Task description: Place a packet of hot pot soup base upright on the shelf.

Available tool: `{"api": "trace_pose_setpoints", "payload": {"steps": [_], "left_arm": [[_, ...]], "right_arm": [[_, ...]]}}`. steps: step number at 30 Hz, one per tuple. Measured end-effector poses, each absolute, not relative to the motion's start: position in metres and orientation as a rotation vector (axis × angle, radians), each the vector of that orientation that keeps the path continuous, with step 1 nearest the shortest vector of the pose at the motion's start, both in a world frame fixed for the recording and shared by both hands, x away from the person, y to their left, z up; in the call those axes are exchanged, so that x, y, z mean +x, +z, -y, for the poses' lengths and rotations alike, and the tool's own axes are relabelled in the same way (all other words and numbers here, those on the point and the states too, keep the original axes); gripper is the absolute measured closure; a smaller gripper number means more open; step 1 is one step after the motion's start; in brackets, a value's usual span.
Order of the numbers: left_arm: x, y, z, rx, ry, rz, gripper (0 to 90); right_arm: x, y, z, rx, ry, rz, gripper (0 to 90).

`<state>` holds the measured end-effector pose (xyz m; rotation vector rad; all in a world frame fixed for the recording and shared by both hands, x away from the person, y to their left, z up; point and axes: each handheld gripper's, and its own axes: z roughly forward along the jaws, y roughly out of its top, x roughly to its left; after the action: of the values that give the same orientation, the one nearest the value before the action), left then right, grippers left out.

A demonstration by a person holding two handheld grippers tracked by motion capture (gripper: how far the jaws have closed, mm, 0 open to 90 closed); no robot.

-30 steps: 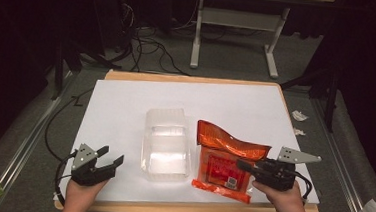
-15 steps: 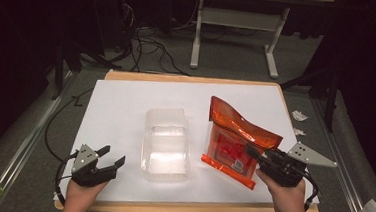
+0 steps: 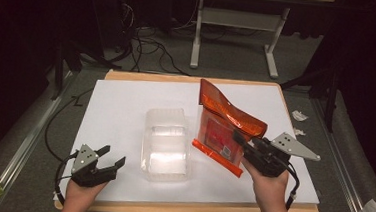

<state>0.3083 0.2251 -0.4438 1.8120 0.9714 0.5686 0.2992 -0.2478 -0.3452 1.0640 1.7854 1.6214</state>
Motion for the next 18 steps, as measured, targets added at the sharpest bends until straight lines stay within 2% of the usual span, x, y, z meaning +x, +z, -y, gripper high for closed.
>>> {"api": "trace_pose_setpoints", "payload": {"steps": [18], "left_arm": [[0.307, -0.441, -0.228, 1.804, 0.56, -0.953, 30.9]], "right_arm": [[0.313, -0.337, 0.182, 1.015, 1.657, -1.774, 72.4]]}}
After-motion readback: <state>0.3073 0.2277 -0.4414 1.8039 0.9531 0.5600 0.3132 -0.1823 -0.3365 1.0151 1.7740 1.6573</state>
